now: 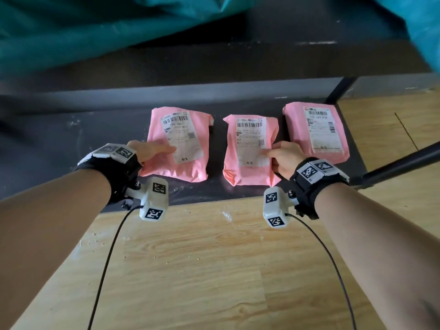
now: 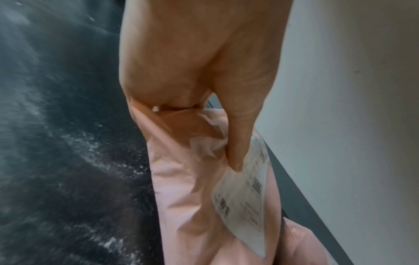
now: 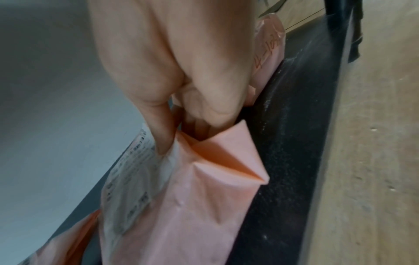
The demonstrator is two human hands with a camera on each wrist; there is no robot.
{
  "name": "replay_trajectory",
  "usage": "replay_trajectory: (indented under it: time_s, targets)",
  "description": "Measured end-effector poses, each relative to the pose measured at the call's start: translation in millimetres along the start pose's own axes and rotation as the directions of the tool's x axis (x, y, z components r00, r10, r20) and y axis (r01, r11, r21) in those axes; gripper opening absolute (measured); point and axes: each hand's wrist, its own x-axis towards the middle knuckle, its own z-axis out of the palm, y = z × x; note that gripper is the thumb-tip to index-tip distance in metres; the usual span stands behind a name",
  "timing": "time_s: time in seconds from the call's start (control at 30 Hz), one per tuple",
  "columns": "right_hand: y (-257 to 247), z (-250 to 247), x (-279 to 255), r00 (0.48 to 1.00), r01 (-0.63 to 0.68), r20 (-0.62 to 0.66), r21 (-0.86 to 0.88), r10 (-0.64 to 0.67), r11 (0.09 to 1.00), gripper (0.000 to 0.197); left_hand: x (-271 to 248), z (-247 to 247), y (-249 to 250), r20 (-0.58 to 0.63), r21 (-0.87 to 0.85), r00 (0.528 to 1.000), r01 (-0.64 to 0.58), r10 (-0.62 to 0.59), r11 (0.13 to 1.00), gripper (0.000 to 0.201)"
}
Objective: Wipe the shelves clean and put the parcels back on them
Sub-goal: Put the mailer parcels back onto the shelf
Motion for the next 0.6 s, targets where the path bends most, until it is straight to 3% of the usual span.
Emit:
replay_trajectory:
  time_s: [0.07,0.1,0.23,0.47,0.5,0.6]
  targets:
    - [-3.1,-1.5,-16.4,1.0,-0.004,0.027,0.04,0.003,0.999,0.018,-21.7,2.7,-0.2,0.09,-0.058,0.996,0.006,-0.001,0.998,0.011]
    - [-3.6,-3.8,-24.2,0.999,-0.008,0.043,0.054,0.005,0.999,0.018,-28.5,0.3,-3.9,0.114,-0.093,0.993,0.014,-0.004,0.996,0.012]
    - [-12.1,-10.8,-71.5,0.995,-0.068,0.085,0.077,0.061,0.995,0.016,-67.5,-14.9,-21.9,0.142,-0.172,0.988,0.081,-0.056,0.982,0.053]
    - [-25.6,-15.4,-169.0,0.967,-0.186,0.181,0.013,0.181,0.982,0.014,-176.3,-32.2,-59.6,0.1,-0.175,0.973,0.224,-0.209,0.959,0.066]
    - [-26.4,-15.6,-182.6,0.959,-0.205,0.199,-0.002,0.202,0.979,0.015,-197.5,-34.0,-63.0,0.089,-0.188,0.97,0.239,-0.226,0.953,0.06]
    - [-29.2,-16.0,-223.3,0.944,-0.234,0.232,-0.035,0.236,0.972,0.018,-257.0,-40.5,-75.5,0.014,-0.256,0.961,0.27,-0.275,0.928,0.016]
